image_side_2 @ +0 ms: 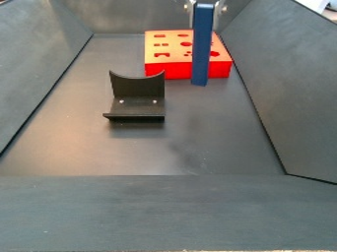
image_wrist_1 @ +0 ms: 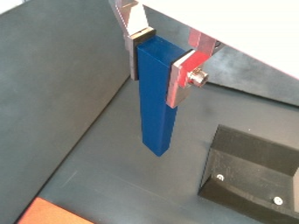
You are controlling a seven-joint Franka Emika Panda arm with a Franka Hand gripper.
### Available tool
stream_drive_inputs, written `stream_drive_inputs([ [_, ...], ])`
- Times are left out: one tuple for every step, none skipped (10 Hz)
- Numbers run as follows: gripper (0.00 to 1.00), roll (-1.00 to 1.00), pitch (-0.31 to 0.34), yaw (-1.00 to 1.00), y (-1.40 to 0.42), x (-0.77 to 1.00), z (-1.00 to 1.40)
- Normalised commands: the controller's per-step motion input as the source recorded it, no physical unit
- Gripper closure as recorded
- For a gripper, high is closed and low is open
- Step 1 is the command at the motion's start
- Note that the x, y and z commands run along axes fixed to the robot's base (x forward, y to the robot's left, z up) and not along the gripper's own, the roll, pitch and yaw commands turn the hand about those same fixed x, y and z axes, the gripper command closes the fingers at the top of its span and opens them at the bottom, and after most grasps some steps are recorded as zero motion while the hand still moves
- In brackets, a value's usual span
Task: Pick up the rectangle object. Move up. Move to above the board. Insert the rectangle object.
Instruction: Move to above the board.
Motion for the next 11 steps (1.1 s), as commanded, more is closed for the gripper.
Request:
stream_drive_inputs([
  [1.0, 0.23, 0.011, -0.09, 0.14, 0.33, 1.0],
  [1.0, 0.22, 0.033, -0.09, 0.14, 0.32, 1.0],
  [1.0, 0.2, 0.079, -0.08, 0.13, 0.28, 1.0],
  [1.0, 0.15, 0.081, -0.05, 0.11, 0.24, 1.0],
  [1.0, 0.11, 0.074, -0.02, 0.09, 0.19, 1.0],
  [1.0, 0.08, 0.075, -0.01, 0.07, 0.14, 0.84],
  [1.0, 0.06, 0.078, -0.01, 0.05, 0.09, 0.67],
  [1.0, 0.05, 0.079, -0.01, 0.03, 0.06, 0.49],
  [1.0, 0.03, 0.076, -0.01, 0.02, 0.03, 0.26],
  [1.0, -0.1, 0.099, 1.0, -1.0, -0.02, 0.19],
  [1.0, -0.08, 0.098, 1.0, -1.0, -0.02, 0.17],
])
